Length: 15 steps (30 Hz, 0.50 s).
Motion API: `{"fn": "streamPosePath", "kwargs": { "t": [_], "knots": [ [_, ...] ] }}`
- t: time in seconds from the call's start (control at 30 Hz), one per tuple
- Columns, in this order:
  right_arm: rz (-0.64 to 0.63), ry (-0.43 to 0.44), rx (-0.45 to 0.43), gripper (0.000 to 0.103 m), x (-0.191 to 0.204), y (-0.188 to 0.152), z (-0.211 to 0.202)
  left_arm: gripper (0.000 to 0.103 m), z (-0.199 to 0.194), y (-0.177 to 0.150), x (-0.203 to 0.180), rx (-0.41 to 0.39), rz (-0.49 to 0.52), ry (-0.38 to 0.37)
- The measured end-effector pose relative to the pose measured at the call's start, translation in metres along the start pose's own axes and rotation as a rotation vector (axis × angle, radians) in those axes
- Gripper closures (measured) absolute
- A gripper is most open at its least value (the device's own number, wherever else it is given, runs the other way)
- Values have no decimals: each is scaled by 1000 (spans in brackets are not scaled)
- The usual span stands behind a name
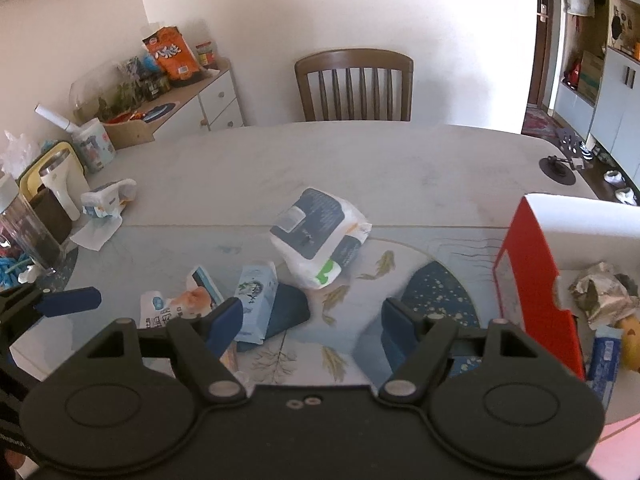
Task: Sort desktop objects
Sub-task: 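Withdraw both tools from the red box back over the cluttered table, then grasp the white milk carton with the right tool while the left tool grasps the round packaged item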
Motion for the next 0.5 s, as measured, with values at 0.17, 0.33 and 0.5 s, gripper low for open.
{"fn": "streamPosePath", "kwargs": {
  "t": [0.17, 0.33, 0.5],
  "knots": [
    [-24, 13, 27, 27, 13, -1, 15, 1, 9, -12, 6, 35, 8, -21],
    [-49, 21, 53, 27, 24, 0, 32, 1, 18, -25, 3, 57, 29, -35],
    [-67, 38, 65, 27, 35, 1, 47, 1, 30, -31, -2, 56, 82, -44]
  ]
}}
Point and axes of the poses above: each gripper's, at about its wrist camera, not at the fingertips, and z roughly the way its jaws point, x to its left, y to its top, the point moved 6 cm from there along z, roughly the way its jaws point, and after that the axes turned 4 degrees about -z, right-handed, at the moved point
